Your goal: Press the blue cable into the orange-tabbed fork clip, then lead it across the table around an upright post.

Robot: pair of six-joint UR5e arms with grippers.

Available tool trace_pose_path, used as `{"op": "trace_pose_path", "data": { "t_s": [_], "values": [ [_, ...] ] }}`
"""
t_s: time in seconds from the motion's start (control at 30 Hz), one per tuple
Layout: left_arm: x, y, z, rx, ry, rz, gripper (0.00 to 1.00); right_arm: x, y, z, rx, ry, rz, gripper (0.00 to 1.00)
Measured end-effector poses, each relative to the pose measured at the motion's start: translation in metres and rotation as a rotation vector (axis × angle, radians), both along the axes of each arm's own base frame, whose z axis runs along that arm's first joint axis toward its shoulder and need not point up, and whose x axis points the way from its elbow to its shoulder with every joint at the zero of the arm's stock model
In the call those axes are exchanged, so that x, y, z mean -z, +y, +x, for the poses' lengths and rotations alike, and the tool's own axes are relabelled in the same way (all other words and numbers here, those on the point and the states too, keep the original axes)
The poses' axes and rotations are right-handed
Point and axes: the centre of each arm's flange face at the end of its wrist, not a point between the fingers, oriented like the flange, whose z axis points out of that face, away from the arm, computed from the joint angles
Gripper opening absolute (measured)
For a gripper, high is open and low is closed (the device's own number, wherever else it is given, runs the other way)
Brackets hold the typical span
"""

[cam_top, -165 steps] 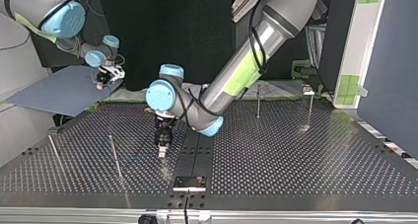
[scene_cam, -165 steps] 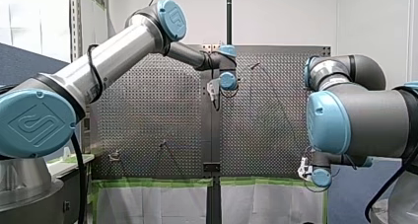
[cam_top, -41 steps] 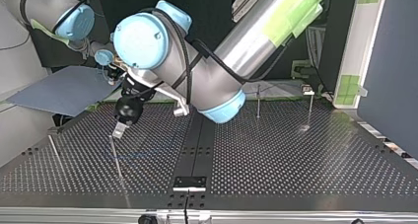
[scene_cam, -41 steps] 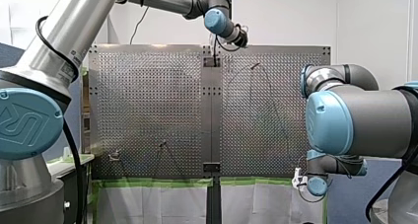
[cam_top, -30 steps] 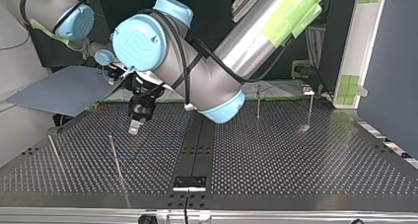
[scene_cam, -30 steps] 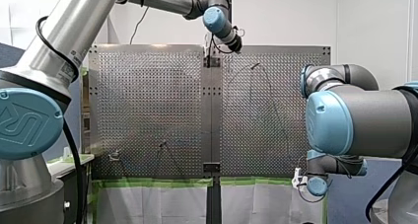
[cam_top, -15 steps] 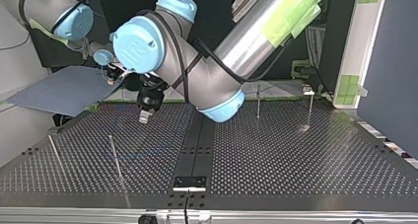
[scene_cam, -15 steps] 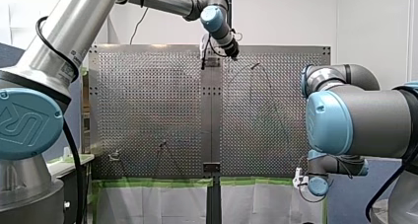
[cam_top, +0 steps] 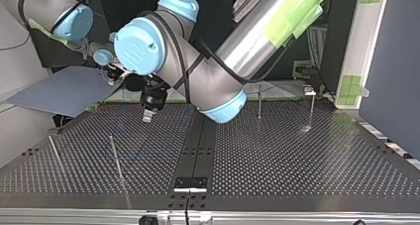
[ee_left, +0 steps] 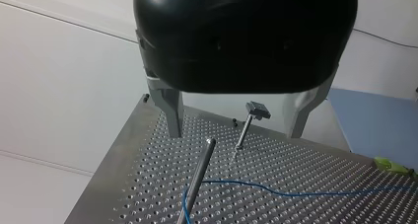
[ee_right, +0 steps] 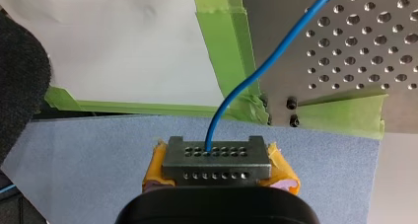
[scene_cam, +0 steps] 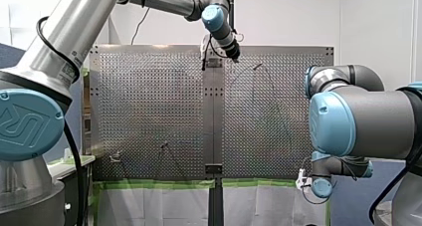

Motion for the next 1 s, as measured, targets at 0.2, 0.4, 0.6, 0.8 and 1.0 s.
{"op": "trace_pose_path", "data": {
  "t_s": [0.2, 0.4, 0.6, 0.8, 1.0],
  "values": [
    [0.0001, 0.0037, 0.0007, -0.038, -0.003, 0.011, 1.0, 0.0002, 0.0005, 0.001, -0.003, -0.001, 0.002, 0.0],
    [-0.0003, 0.0077, 0.0021, -0.084, -0.013, 0.022, 1.0, 0.0005, 0.0009, 0.0011, -0.003, -0.001, 0.004, 0.0],
    [-0.0004, 0.0093, 0.0022, -0.1, -0.014, 0.027, 1.0, 0.001, 0.0013, 0.0015, -0.004, -0.001, 0.005, 0.0],
    [-0.0003, 0.0093, 0.0023, -0.1, -0.014, 0.027, 1.0, 0.0012, 0.0015, 0.0022, -0.007, -0.001, 0.006, 0.0],
    [-0.0002, 0.0093, 0.0023, -0.101, -0.013, 0.026, 1.0, 0.0012, 0.0015, 0.0023, -0.007, -0.002, 0.006, 0.0]
  ]
}}
